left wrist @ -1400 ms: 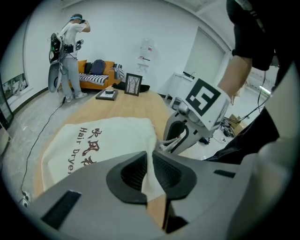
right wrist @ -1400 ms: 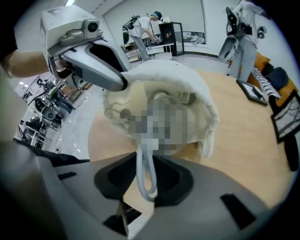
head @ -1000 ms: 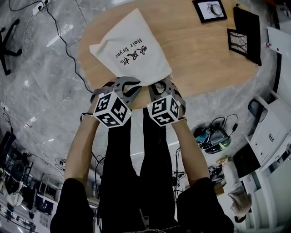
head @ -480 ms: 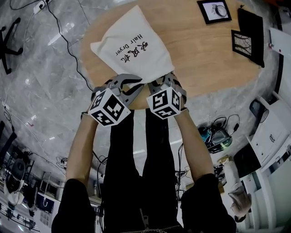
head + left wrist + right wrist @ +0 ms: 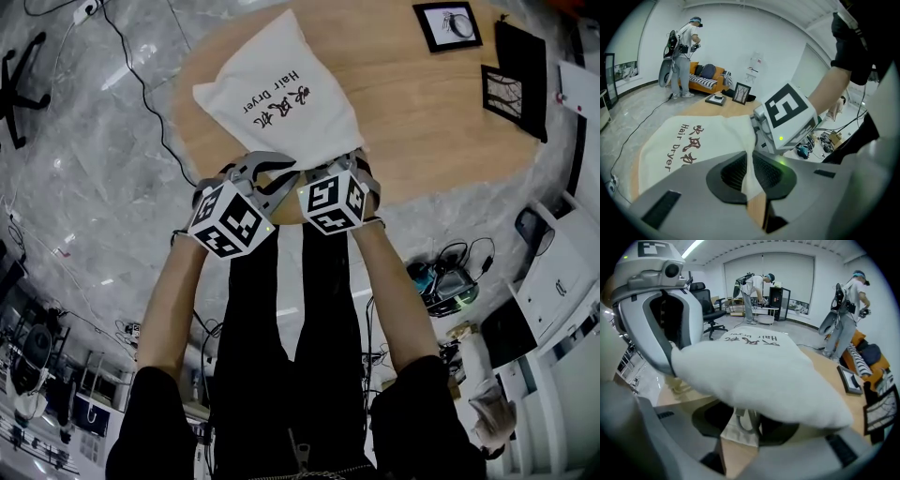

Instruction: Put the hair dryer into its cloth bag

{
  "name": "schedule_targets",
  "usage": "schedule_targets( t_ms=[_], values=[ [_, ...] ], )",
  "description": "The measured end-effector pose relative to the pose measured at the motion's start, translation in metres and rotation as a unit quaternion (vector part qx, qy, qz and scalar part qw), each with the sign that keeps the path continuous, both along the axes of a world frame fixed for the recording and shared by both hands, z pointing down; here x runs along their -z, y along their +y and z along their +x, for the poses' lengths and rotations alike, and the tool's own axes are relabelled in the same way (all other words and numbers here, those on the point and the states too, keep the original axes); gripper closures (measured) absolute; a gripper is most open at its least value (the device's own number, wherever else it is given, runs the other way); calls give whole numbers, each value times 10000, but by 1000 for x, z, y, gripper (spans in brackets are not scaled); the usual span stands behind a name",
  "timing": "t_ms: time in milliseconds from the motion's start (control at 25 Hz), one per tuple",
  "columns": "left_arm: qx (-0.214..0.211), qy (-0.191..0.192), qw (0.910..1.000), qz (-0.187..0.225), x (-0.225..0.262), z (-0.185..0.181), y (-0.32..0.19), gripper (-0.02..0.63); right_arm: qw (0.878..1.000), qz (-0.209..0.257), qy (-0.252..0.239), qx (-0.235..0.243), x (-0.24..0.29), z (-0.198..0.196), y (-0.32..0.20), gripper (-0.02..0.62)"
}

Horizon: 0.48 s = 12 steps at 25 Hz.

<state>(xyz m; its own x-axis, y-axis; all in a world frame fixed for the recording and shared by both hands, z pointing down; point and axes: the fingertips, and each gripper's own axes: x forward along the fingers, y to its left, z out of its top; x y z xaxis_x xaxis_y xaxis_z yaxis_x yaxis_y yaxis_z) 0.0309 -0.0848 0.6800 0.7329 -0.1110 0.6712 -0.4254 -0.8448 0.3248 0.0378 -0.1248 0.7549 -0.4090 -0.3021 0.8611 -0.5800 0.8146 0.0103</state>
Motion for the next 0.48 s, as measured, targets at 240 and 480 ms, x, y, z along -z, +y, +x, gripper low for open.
schedule_targets(
  t_ms=[240, 480],
  values=[
    [244, -155, 9995, 112, 0, -4, -2, 553, 9993, -93, 104, -356, 6, 13, 8, 432],
    [443, -209, 9987, 103, 6, -10, -2, 514, 9941, -298, -72, -1043, 27, 42, 19, 413]
  ],
)
